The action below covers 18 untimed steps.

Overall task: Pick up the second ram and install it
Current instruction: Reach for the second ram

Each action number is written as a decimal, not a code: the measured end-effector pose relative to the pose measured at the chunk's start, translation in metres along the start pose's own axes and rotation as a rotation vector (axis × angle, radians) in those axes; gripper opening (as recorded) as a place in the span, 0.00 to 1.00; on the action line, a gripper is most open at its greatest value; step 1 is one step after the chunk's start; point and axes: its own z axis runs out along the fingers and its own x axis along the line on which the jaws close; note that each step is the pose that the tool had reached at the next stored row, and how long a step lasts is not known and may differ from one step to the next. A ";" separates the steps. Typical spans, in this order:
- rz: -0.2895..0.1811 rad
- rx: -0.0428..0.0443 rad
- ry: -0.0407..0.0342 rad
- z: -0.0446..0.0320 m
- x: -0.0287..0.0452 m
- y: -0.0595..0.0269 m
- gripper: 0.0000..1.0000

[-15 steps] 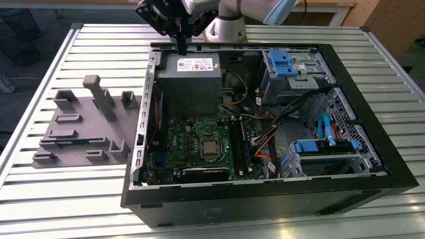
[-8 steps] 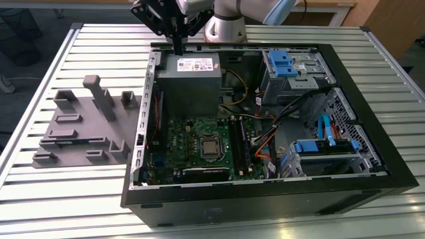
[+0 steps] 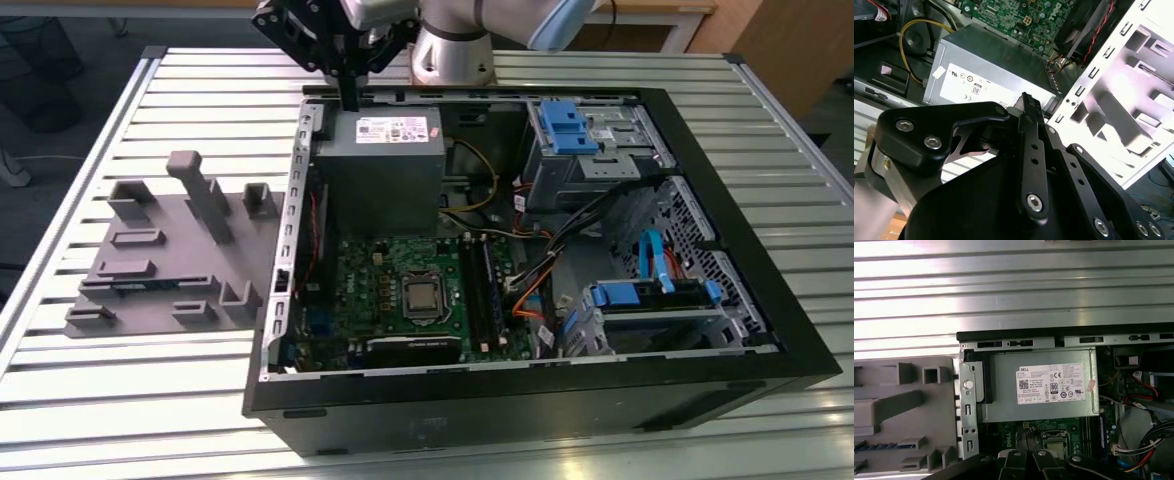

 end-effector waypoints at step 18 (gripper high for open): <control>0.000 0.0000 0.0000 -0.0001 0.0150 -0.0011 0.11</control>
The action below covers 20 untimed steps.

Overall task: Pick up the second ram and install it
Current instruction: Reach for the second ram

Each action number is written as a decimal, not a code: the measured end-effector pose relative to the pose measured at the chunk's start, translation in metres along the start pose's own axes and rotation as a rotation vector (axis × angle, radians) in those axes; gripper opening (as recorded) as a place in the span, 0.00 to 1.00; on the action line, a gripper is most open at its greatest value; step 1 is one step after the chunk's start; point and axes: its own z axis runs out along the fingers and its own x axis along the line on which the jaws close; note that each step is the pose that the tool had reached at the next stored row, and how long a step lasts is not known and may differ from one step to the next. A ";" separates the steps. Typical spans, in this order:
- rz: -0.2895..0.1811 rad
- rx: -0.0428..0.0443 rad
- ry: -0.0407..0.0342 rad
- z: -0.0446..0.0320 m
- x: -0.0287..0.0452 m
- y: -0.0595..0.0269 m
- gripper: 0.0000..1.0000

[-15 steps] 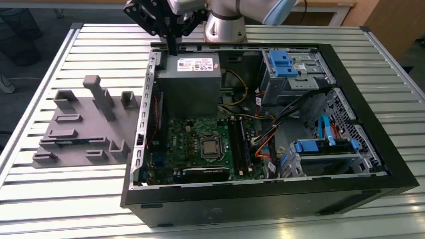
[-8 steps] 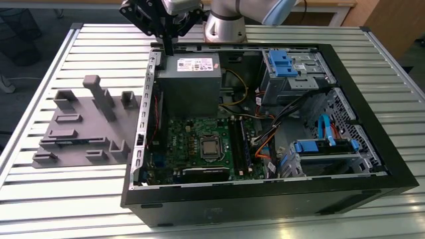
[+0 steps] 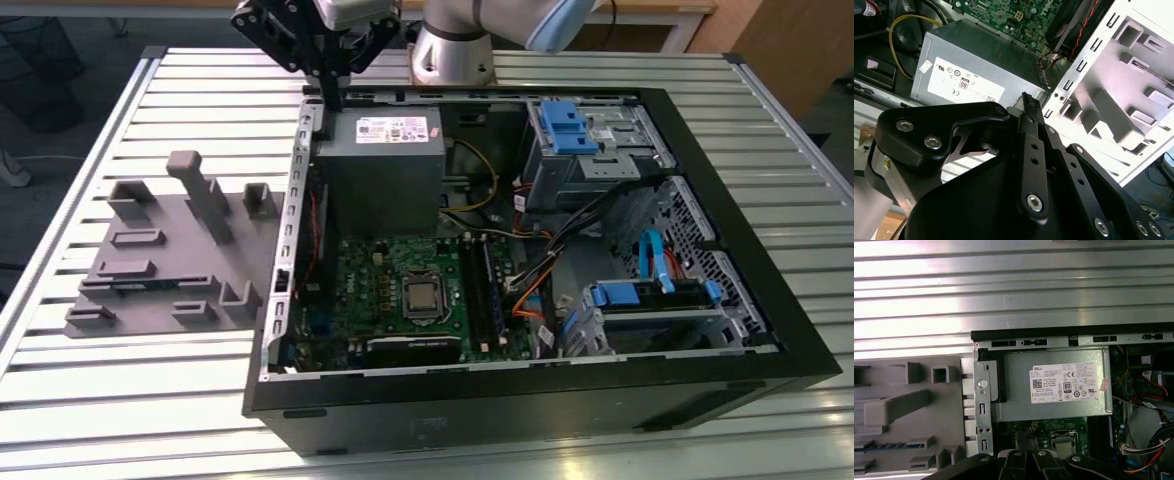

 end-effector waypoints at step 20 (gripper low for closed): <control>0.000 -0.0001 0.0000 0.0001 0.0114 -0.0009 0.11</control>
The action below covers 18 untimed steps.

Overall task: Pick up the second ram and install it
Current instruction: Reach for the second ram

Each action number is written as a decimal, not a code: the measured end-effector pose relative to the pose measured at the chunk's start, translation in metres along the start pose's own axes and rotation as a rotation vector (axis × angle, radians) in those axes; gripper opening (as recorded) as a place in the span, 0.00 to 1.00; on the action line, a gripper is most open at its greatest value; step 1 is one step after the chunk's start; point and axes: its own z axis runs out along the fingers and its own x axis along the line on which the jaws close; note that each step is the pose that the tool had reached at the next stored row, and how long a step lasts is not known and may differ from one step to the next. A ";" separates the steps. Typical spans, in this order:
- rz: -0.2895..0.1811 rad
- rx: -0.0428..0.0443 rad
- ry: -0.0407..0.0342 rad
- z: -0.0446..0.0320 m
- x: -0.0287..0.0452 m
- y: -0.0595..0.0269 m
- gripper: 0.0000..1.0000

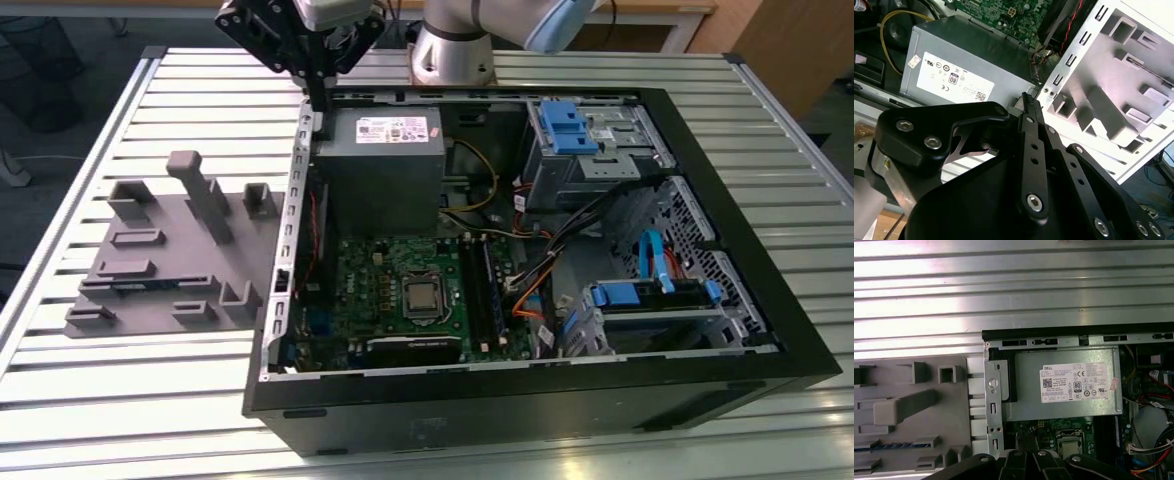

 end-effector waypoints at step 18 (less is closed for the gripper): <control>0.000 0.0000 0.0000 0.0001 0.0096 -0.0008 0.11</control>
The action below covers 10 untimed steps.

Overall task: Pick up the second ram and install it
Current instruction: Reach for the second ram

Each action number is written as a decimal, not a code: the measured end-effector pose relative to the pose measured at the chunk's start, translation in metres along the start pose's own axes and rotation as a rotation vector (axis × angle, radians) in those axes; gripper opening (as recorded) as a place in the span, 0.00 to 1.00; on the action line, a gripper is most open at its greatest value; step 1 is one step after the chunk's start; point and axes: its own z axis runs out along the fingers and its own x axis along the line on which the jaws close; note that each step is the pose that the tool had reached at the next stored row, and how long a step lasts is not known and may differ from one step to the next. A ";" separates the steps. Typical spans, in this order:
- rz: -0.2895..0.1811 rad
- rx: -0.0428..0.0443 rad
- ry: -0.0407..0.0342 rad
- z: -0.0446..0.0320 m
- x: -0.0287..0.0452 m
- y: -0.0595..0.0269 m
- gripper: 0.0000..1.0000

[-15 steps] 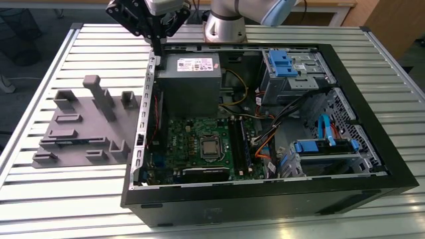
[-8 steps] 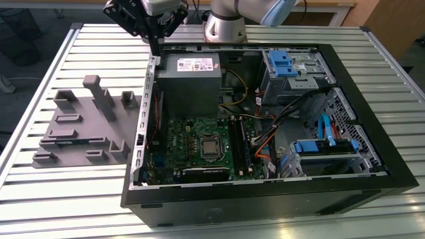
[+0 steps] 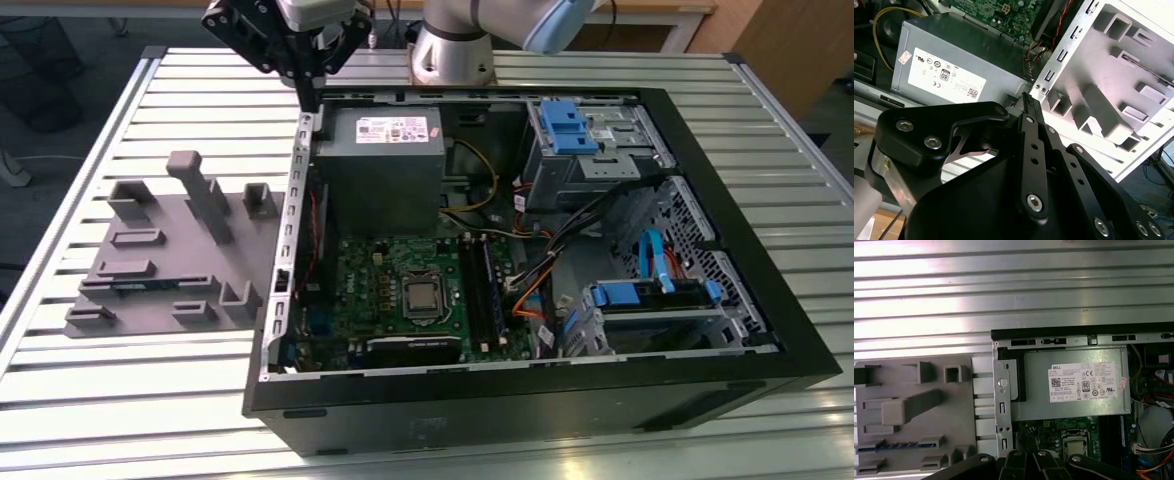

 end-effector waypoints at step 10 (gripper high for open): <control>0.000 0.0000 0.0000 0.0000 0.0056 -0.0004 0.11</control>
